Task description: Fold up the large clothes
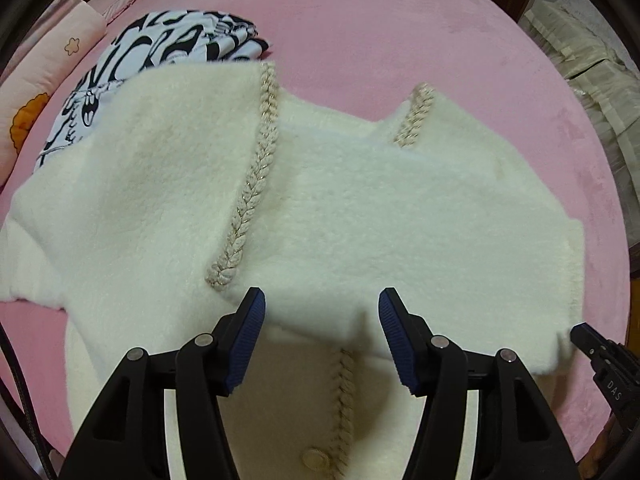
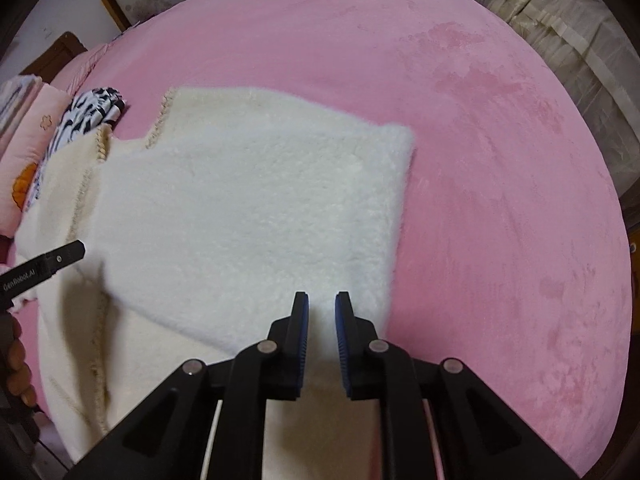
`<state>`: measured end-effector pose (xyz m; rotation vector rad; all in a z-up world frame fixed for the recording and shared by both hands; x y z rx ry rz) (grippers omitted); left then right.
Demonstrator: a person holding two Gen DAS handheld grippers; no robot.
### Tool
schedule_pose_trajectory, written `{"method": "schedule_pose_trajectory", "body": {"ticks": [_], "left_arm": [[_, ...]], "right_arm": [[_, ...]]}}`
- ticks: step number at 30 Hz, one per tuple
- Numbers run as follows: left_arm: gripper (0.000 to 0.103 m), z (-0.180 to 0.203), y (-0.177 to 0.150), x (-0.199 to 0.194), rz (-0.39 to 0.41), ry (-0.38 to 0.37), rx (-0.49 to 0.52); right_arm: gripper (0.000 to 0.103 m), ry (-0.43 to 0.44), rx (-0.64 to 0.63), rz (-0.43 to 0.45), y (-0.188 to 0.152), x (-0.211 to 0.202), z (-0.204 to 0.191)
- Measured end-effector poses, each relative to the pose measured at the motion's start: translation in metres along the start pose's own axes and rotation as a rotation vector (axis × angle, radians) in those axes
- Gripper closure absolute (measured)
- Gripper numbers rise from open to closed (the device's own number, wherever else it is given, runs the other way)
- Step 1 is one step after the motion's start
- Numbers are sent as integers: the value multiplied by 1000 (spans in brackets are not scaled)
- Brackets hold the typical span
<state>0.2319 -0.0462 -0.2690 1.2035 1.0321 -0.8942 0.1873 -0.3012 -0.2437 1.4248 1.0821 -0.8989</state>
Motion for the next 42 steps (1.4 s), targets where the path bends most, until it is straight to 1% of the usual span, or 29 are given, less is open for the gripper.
{"method": "schedule_pose_trajectory", "body": {"ticks": [2, 3, 5, 7, 8, 10, 13, 15, 21, 25, 30, 34, 40, 42], "left_arm": [[45, 8, -4, -17, 14, -15, -6], [45, 20, -3, -25, 17, -18, -7], [45, 29, -11, -37, 29, -21, -5], [45, 32, -16, -57, 45, -18, 1], [45, 26, -19, -66, 52, -20, 1], [45, 30, -22, -84, 62, -23, 0], [43, 29, -23, -107, 77, -17, 1], [38, 28, -27, -121, 87, 1, 4], [38, 27, -48, -166, 117, 1, -4], [38, 16, -62, -185, 122, 14, -18], [38, -15, -76, -204, 111, 34, -52], [38, -51, -84, -213, 105, 33, -77], [37, -127, -88, -204, 67, 22, -83], [38, -165, -85, -192, 30, 4, -82]], "right_arm": [[89, 8, 0, 5, 1, -10, -2], [89, 12, -4, 10, 1, -17, -4], [89, 23, -15, 21, 1, -31, -5], [88, 36, -29, 32, 1, -47, -6], [86, 42, -33, 35, 1, -54, -6], [82, 57, -41, 39, 2, -68, -8], [82, 76, -66, 48, 3, -88, -14], [82, 89, -89, 55, 3, -99, -20], [82, 140, -169, 77, -4, -131, -42], [82, 184, -215, 58, -14, -143, -63], [82, 259, -271, 35, -27, -153, -101], [82, 274, -323, 46, -33, -163, -138], [82, 269, -356, 73, -39, -170, -199], [82, 251, -338, 64, -41, -163, -222]]}}
Point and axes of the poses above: each gripper's, at about its wrist camera, not at the fingertips, and x roughly the way its jaws point, z to its right, y to its top, the point moved 4 cm from there along x, roughly the way its jaws point
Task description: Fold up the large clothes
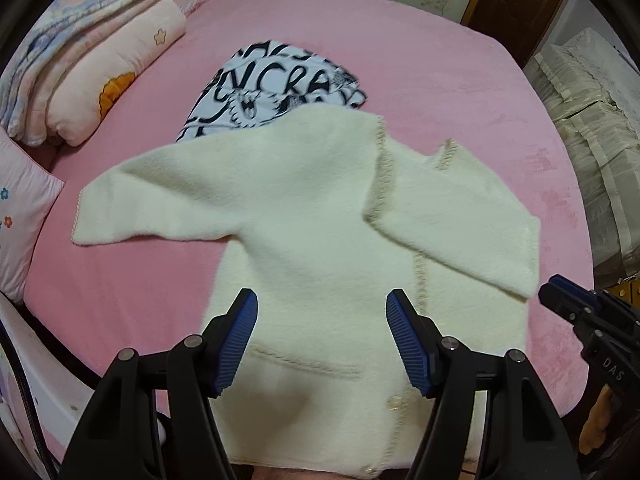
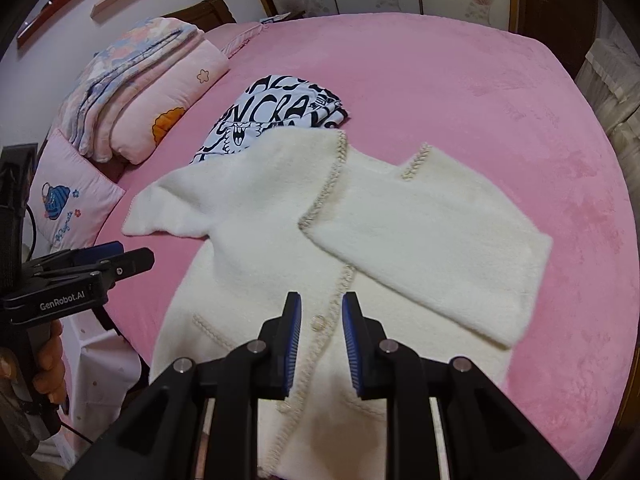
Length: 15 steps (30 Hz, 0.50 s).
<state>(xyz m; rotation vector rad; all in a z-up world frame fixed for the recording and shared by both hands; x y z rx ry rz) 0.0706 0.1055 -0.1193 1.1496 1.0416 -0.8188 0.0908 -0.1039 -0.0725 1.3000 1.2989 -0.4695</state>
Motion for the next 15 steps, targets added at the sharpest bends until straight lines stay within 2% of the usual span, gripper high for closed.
{"method": "schedule_pose_trajectory", "body": {"ticks": [3, 6, 11, 15], "left_arm": [[38, -50, 9, 16, -50, -16, -2], [38, -107, 19, 27, -54, -16, -24], [38, -197, 27, 49, -97, -19, -92], [38, -250, 31, 68, -110, -6, -123]], "right_arm": [[82, -24, 60, -38, 7, 25, -34], [82, -23, 92, -71, 14, 53, -75], [82, -23, 74, -111, 32, 102, -151], [82, -19, 46, -121, 50, 130, -194]]}}
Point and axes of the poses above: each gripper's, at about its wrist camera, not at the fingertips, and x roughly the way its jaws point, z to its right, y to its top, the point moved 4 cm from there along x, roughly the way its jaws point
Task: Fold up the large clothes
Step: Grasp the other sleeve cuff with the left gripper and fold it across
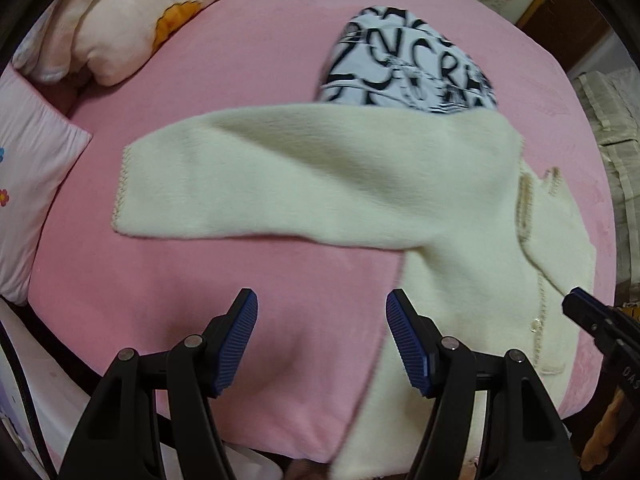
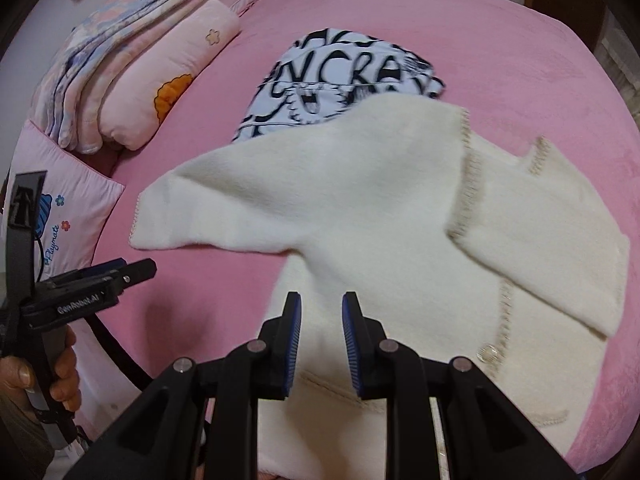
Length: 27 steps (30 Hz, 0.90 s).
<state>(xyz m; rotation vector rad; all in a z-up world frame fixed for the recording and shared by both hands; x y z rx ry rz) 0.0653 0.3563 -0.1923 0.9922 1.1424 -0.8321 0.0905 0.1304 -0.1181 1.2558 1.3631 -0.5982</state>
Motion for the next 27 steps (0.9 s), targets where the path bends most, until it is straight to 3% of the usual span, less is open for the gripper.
{"method": "schedule_pose_trajectory", "body": {"ticks": [7, 12, 17, 22, 24, 27], "left_arm": [[38, -78, 13, 42, -34, -56, -196], [38, -141, 17, 82, -50, -151, -416], [38, -189, 16, 129, -60, -224, -637], [37, -208, 15, 166, -70, -286, -789], [27, -210, 15, 173, -66, -299, -826], [25, -209, 22, 175, -40, -291, -842]], "right_arm": [[82, -15, -82, 6, 39, 32, -53], [82, -15, -88, 11, 56, 50, -66], [82, -7, -101, -37, 55, 72, -74], [82, -6, -103, -67, 49, 85, -71], [82, -10, -92, -71, 48, 87, -68], [82, -12, -73, -71, 47, 87, -59]]}}
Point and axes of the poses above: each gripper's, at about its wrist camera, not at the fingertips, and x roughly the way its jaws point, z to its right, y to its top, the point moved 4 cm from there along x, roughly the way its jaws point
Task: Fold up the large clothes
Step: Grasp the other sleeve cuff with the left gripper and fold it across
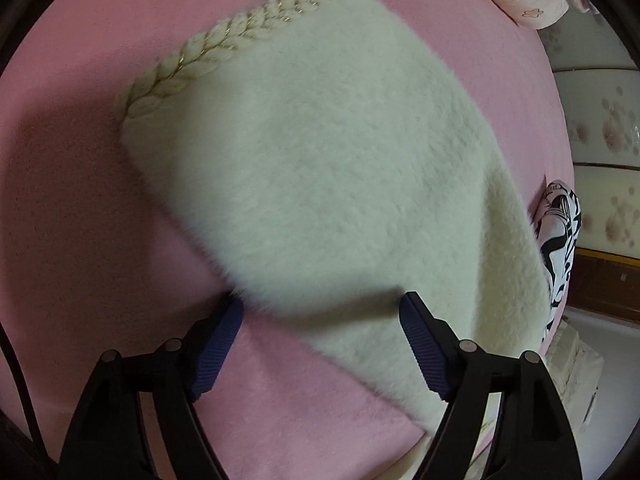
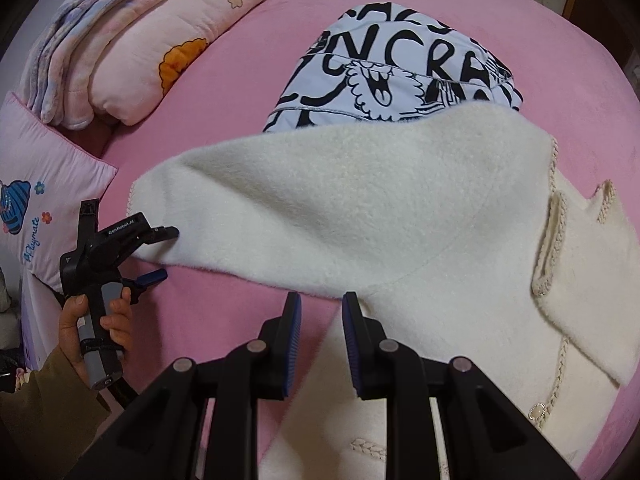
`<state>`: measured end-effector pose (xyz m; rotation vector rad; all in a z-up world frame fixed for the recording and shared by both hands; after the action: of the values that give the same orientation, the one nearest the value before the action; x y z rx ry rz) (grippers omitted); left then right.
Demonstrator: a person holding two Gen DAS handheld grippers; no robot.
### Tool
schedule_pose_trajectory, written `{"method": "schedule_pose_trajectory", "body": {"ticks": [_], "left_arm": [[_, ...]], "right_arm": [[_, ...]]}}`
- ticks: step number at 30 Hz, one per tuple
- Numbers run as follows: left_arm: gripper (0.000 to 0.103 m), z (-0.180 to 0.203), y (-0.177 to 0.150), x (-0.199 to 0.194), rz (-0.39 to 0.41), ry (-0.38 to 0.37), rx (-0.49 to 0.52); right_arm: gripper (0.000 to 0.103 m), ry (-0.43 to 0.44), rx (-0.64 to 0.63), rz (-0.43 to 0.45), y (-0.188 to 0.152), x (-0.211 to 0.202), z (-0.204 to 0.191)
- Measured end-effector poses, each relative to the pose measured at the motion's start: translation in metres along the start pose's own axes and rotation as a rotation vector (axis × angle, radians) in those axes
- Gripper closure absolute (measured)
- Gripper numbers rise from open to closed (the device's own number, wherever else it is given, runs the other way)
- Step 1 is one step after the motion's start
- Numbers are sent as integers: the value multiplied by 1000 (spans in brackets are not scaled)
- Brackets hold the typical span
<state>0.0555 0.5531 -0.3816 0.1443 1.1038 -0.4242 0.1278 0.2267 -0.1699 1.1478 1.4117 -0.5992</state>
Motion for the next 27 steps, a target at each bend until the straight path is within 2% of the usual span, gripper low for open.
{"method": "schedule_pose_trajectory", "body": {"ticks": [1, 3, 4, 5, 7, 10, 13, 16, 17, 20, 23, 26, 27], "left_arm": [[30, 2, 0, 0, 8, 4, 6], [80, 11, 3, -5, 50, 14, 31], [89, 14, 5, -9, 67, 21, 36], [92, 18, 6, -13, 72, 25, 35], [95, 26, 7, -24, 105, 37, 43], [97, 61, -8, -50, 202, 76, 173], [97, 124, -34, -88, 306, 61, 376], [97, 206, -91, -117, 363, -7, 627], [97, 224, -103, -118, 366, -26, 673], [97, 293, -170, -117, 318, -153, 831], [97, 342, -243, -98, 245, -249, 968], [95, 365, -300, -61, 173, -234, 1059], [93, 373, -324, -32, 105, -210, 1090]], "right_arm": [[82, -2, 8, 0, -1, 0, 3], [82, 0, 30, -1, -3, 0, 10], [82, 6, 44, -1, -5, -1, 14], [82, 10, 57, -1, -6, -1, 18], [82, 18, 79, -3, -11, -2, 25], [82, 27, 99, -1, -19, -5, 36], [82, 38, 114, 6, -29, -9, 51], [82, 45, 133, 10, -40, -14, 70], [82, 46, 141, 13, -44, -16, 78], [82, 40, 179, 31, -59, -26, 111], [82, 28, 229, 46, -74, -38, 152], [82, -3, 270, 51, -91, -48, 193], [82, -16, 280, 53, -96, -51, 206]]}}
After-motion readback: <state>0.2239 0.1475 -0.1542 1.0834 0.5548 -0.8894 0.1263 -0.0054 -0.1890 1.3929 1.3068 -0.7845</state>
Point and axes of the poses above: each gripper's, at about its wrist camera, not at the fingertips, and x roughly the way its jaws point, z to its right, y to its top, the point moved 4 cm from there along x, roughly the way its jaws point
